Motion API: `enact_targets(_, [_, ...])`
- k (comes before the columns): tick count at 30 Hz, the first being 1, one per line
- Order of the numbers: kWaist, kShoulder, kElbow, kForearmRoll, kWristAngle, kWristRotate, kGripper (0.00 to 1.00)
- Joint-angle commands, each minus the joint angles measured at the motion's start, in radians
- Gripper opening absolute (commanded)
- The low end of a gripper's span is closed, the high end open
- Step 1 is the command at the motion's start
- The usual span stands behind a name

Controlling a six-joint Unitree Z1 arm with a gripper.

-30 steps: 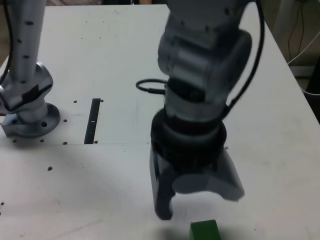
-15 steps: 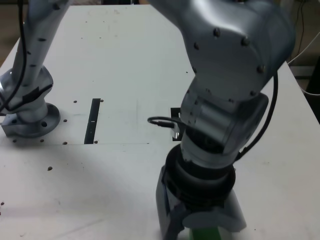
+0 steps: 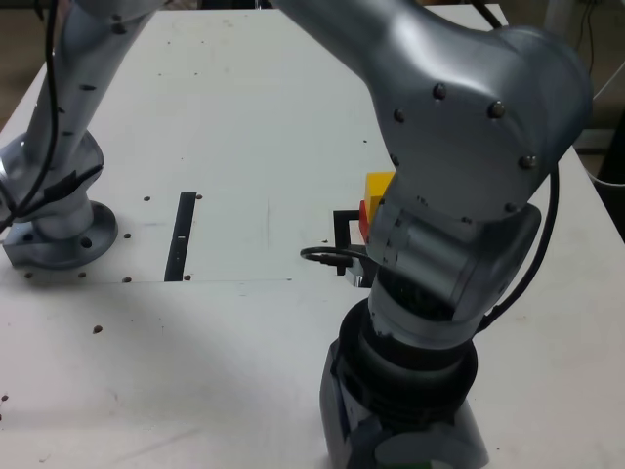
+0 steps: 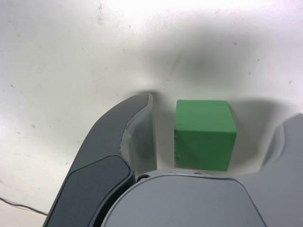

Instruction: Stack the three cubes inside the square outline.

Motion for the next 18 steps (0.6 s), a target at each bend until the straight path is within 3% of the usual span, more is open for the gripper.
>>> enact_targets(1, [-0.001,0.007,-0.005,0.003,0.006,-0.003,0.55])
enact_targets(9, [-0.001,0.014,-0.004,-0.002,0.008,0.004,0.37])
enact_targets(18, [-0.001,0.022,-0.014,-0.006,-0.002,0.017,0.28])
